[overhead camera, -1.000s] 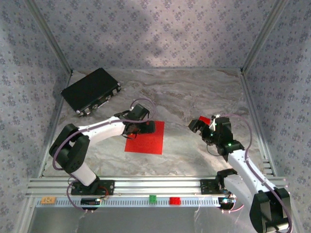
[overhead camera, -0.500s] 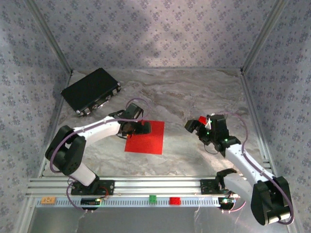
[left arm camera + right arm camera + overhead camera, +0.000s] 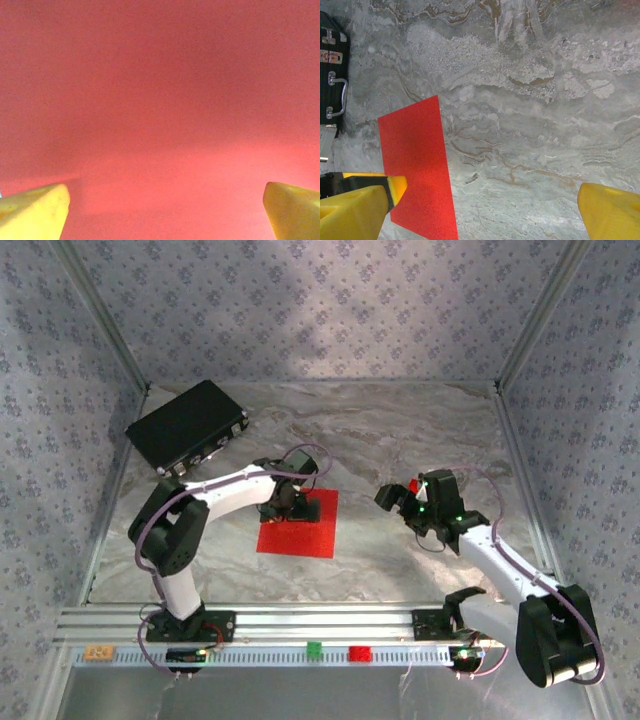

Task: Fold a paper plane with a square sheet of paper (pick it up from the middle)
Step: First fold the square sheet of paper in half at the center of the table.

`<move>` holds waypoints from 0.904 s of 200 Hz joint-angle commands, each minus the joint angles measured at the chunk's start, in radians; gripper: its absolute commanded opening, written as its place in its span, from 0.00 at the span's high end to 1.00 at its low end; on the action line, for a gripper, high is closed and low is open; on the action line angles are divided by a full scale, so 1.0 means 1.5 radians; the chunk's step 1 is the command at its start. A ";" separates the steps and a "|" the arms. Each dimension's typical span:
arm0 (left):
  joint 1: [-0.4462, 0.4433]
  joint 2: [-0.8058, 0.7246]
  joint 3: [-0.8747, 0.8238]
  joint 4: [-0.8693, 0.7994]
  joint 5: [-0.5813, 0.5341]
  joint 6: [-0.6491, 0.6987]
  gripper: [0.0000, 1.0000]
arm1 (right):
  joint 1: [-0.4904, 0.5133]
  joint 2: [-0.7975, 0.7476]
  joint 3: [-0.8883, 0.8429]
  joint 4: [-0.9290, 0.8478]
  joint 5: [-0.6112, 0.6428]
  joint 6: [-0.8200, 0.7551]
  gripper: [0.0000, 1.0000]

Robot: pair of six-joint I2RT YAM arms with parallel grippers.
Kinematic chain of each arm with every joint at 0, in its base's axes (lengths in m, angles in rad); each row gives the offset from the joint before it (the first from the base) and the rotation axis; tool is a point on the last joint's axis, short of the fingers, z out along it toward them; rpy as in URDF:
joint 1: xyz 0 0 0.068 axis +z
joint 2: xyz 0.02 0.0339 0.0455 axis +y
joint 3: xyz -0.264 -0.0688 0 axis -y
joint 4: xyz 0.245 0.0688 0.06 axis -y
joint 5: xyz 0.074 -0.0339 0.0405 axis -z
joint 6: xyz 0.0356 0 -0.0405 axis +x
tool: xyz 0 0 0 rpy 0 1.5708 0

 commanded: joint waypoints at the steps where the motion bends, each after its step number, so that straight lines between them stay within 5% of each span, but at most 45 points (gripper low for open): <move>1: -0.010 0.028 0.040 -0.064 -0.018 0.001 0.00 | 0.004 0.008 0.025 -0.025 0.009 -0.014 0.01; 181: -0.016 0.099 0.087 -0.088 -0.035 -0.010 0.00 | 0.004 0.010 0.020 -0.032 0.021 -0.007 0.01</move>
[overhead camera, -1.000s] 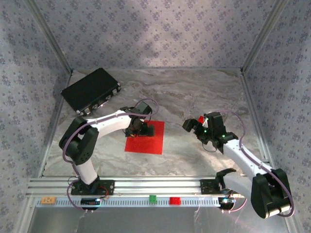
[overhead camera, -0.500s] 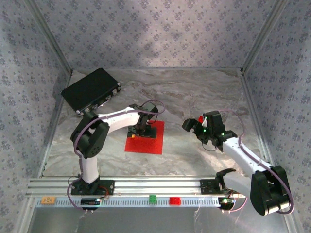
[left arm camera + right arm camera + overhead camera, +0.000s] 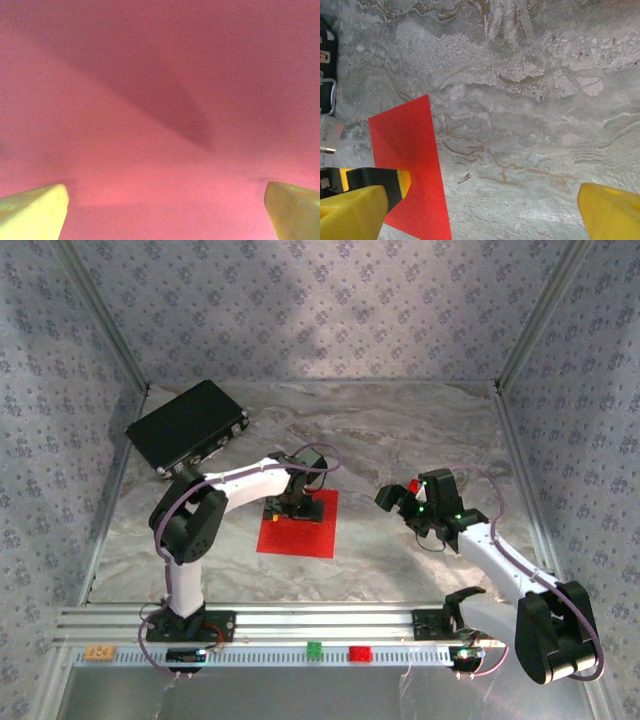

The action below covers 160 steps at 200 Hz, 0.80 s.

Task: Fold a paper plane with a square sheet of paper (pick it up from the middle)
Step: First fold the square sheet of paper in half at the center of the table.

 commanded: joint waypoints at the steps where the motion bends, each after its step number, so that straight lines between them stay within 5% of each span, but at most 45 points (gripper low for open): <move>1: -0.005 0.015 0.005 -0.011 -0.011 -0.009 0.00 | 0.004 -0.001 0.015 -0.016 0.010 -0.005 0.01; 160: -0.013 0.040 -0.025 0.011 -0.011 -0.014 0.01 | 0.003 -0.025 0.011 -0.027 0.039 0.018 0.01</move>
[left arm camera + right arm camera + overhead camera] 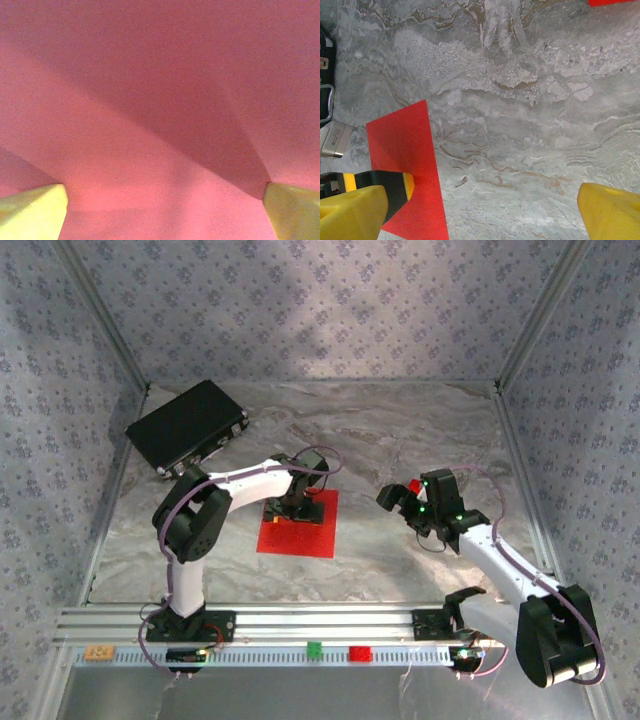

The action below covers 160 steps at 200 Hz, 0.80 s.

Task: Fold a paper plane with a square sheet of paper (pick it up from the middle)
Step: First fold the square sheet of paper in half at the center of the table.

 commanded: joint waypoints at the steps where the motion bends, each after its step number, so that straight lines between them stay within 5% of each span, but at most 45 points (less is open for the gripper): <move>1: -0.008 0.028 -0.021 0.002 -0.004 -0.006 0.01 | 0.003 -0.013 0.011 -0.019 0.018 0.015 0.01; 120: -0.013 0.008 -0.023 0.016 -0.009 -0.005 0.03 | 0.004 -0.015 0.008 -0.012 0.023 0.023 0.01; 160: -0.014 -0.018 -0.036 0.048 -0.001 -0.005 0.15 | 0.005 -0.016 0.015 -0.016 0.023 0.018 0.01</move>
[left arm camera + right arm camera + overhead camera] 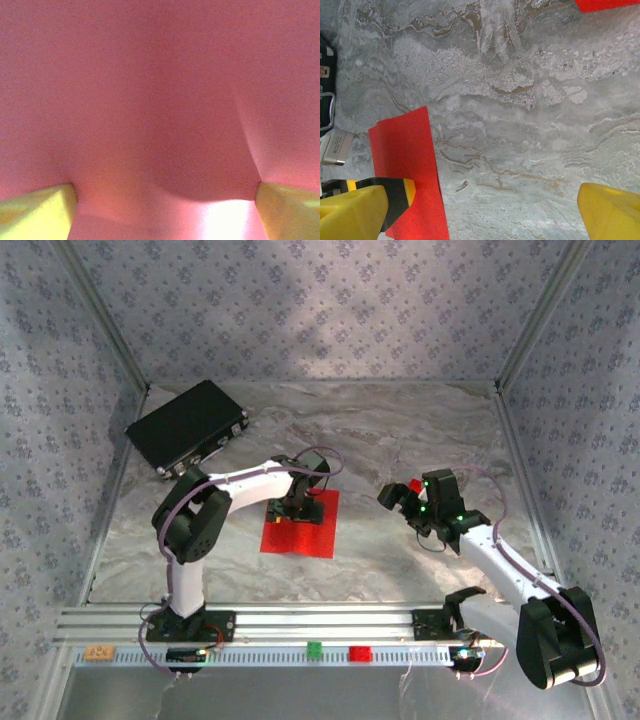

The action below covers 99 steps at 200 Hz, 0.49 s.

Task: Fold a paper plane with a square sheet of paper (pick it up from the middle)
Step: First fold the square sheet of paper in half at the center of the table.

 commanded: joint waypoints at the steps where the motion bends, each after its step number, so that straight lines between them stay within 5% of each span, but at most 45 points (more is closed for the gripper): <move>1: -0.007 -0.014 -0.033 0.036 0.004 -0.004 0.15 | 0.005 -0.011 0.017 -0.019 0.014 0.003 0.01; 25: -0.007 -0.054 -0.064 0.088 0.008 -0.008 0.28 | 0.002 -0.016 0.045 -0.095 0.094 0.012 0.01; 49: -0.007 -0.100 -0.095 0.132 0.010 -0.010 0.43 | 0.000 -0.026 0.050 -0.089 0.092 0.002 0.01; 99: -0.007 -0.167 -0.126 0.189 0.016 -0.018 0.59 | -0.002 -0.030 0.058 -0.102 0.111 0.016 0.01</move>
